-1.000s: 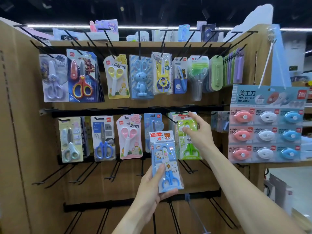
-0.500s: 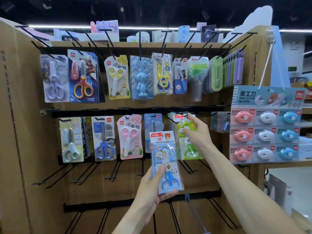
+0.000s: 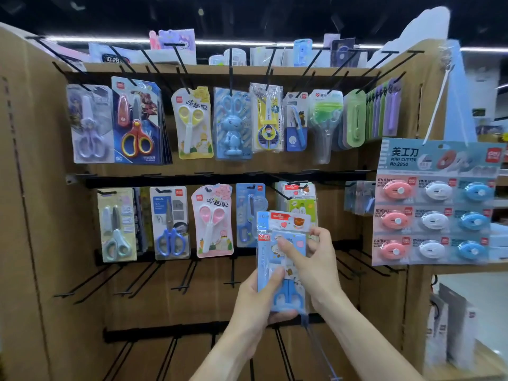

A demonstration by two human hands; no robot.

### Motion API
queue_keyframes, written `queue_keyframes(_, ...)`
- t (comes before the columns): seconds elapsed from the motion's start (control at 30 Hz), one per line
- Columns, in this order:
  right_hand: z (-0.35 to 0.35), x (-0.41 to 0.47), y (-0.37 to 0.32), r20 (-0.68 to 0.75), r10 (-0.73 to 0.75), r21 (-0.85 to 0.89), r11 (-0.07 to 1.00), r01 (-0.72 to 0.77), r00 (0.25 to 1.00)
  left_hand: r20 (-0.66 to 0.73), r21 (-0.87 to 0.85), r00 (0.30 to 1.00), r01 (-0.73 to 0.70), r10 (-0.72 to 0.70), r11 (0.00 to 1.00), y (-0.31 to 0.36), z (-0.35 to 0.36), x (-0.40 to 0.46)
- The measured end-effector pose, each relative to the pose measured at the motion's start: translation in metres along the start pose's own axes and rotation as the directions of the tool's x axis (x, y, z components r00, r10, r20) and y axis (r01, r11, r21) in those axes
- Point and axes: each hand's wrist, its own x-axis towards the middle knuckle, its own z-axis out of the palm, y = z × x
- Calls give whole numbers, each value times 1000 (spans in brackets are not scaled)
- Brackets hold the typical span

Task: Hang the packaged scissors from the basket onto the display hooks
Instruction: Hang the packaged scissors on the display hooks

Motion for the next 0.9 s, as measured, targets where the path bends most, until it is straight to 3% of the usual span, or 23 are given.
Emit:
queue_keyframes(0.1,-8,6,-3,-83,-14,93,995,22,996,9,-37,1000,6,-6,999,-2,7,1)
queue_keyframes(0.23,-21,32,-8,-193,-76,51,995,87,978,-27,-56,1000,-13,12,998,-5,7,4)
queue_keyframes(0.57,-33,98,-24,-2,-234,-252,941,226,972,-49,-33,999,14,-16,999,-7,-1,1)
queue_keyframes(0.77,-27,112,-18,-3,-204,-274,942,196,979,-52,-34,999,5,-7,999,-3,-4,2)
queue_keyframes(0.9,-23,129,-12,-16,-192,-380,909,172,981,-37,-28,999,2,-3,1000,-1,-5,1)
